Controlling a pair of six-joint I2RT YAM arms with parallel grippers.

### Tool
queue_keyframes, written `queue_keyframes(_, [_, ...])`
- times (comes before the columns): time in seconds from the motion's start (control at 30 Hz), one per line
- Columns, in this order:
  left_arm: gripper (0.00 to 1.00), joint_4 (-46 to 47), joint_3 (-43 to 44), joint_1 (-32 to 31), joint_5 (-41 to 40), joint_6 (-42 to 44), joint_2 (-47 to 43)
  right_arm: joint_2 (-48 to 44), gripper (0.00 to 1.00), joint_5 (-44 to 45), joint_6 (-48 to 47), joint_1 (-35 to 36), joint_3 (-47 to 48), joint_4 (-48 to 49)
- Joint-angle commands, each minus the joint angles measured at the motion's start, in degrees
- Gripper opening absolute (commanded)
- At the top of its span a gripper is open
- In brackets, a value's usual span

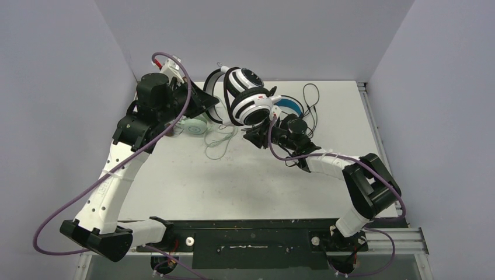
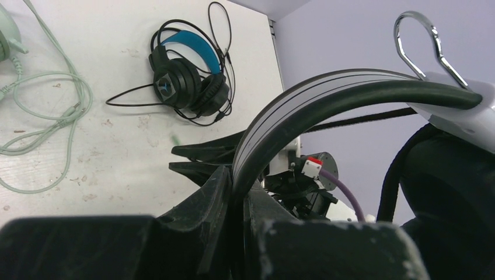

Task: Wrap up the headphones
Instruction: Wrap the headphones cable around the headphones.

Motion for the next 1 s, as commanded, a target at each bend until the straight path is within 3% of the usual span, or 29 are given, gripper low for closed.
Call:
queue_keyframes(0.0, [0.0, 5.65, 4.92, 0.26, 1.5, -2.78, -1.06, 0.53, 0.17, -2.32, 0.71, 0.33, -3.14, 5.43])
queue_keyframes(0.2, [0.0, 5.64, 4.83, 0.28, 1.33, -2.69, -1.07, 0.0, 0.04, -2.77, 2.15, 0.41, -5.08, 7.13])
queue_keyframes(0.47, [0.0, 5.06, 4.27, 0.47, -0.27, -3.15, -1.02, -1.25, 0.0, -3.68, 3.56, 1.15, -5.19, 5.52])
queue_keyframes(0.63, [0.0, 3.77, 3.78, 1.09, -3.47, -5.75, -0.47, -4.7, 0.0, -1.54, 3.77, 6.2, -7.58, 3.13])
queue_keyframes(0.77, [0.0, -0.45, 4.86, 1.57, -10.27, -8.32, 1.09, -10.57, 0.0, 1.32, 2.56, 10.31, -10.8, -1.13])
queue_keyframes(0.97, [0.0, -7.14, 6.39, 2.1, -29.38, -6.25, 4.83, -19.13, 0.0, 6.03, -0.06, 17.98, -10.78, -13.19])
